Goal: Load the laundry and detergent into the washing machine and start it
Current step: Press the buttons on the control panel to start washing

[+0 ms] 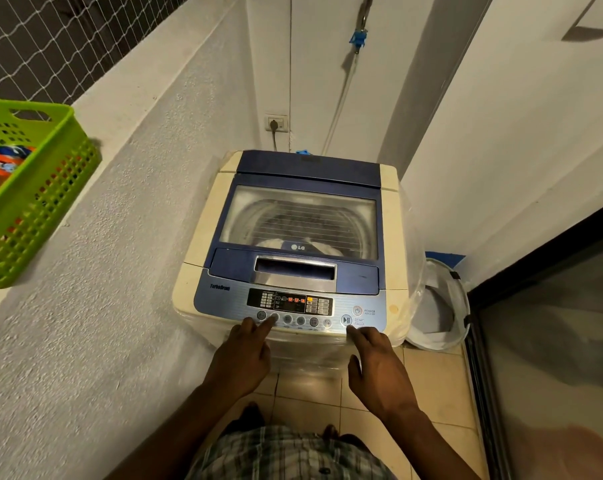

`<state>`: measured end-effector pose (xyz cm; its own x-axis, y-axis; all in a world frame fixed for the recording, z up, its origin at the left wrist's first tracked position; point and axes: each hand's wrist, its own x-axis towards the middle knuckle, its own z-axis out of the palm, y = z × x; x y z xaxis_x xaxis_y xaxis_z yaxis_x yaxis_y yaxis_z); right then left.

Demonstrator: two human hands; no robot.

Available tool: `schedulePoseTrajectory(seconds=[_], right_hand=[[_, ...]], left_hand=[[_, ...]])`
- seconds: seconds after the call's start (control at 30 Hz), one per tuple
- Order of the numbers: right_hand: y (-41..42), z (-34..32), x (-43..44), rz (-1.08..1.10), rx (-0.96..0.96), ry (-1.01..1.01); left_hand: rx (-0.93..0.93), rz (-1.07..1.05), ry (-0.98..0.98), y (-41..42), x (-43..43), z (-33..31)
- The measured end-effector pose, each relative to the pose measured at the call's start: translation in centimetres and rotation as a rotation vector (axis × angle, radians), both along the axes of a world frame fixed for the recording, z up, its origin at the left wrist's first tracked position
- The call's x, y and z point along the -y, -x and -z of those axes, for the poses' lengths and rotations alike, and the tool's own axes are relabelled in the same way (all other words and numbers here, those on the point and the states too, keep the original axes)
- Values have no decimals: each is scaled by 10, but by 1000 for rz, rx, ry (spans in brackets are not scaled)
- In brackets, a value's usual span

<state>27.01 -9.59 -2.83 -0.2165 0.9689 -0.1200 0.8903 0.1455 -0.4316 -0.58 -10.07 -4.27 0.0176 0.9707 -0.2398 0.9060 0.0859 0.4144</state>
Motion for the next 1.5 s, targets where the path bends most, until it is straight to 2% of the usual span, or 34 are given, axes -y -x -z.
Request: schedulePoseTrajectory(seconds=[0.47, 1.0, 1.5], right_hand=[[4, -5, -5, -8, 31, 11], [8, -7, -10, -38, 88, 44], [8, -10, -11, -57, 131, 48]], left_hand=[[-36, -1, 27, 1, 0, 0], [57, -62, -30, 0, 8, -4], [63, -60, -47, -2, 4, -15]])
